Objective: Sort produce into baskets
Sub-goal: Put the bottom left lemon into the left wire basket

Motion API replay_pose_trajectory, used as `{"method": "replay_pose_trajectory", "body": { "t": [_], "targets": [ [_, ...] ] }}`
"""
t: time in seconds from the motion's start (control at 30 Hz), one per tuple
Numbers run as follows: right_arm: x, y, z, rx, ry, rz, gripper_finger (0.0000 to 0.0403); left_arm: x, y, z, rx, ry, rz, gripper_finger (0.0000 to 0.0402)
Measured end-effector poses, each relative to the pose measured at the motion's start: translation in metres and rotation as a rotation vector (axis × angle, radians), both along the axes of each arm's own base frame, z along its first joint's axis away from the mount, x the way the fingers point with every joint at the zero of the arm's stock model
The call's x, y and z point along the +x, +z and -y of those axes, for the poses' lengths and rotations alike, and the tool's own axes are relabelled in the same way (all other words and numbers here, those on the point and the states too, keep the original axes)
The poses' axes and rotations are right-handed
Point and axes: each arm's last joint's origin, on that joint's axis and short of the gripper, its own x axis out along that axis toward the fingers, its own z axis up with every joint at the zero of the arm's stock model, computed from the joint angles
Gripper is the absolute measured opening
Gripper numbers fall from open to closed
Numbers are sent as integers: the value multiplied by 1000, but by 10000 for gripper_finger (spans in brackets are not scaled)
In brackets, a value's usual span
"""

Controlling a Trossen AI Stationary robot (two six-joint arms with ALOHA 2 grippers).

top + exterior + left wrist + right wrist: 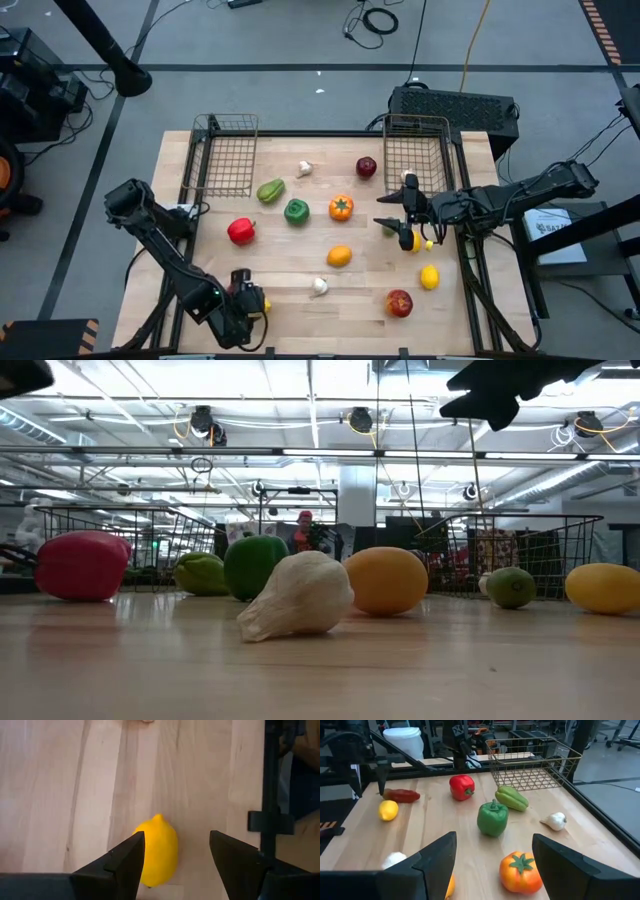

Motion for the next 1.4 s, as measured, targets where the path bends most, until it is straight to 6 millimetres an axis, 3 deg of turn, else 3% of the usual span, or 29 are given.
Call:
{"method": "replay_pose_trajectory", "body": {
  "t": [0.1, 0.33, 0.43, 0.9, 1.4],
  "targets": [
    [0, 0, 0, 0, 0, -1, 251, -4, -3, 0, 37, 12, -17, 256],
    [0, -1, 0, 3, -1, -5, 251, -10, -22, 1, 173, 10, -63, 352],
    [0, 0, 0, 10, -3, -3, 251, -8, -35, 2, 200, -13, -69, 366],
    [0, -1, 0, 23, -8, -4, 251, -14, -66, -7, 221, -60, -112, 365],
    [-1, -2, 0, 43, -17, -16, 251, -5, -74, -15, 318, -123, 3, 262]
  ]
}}
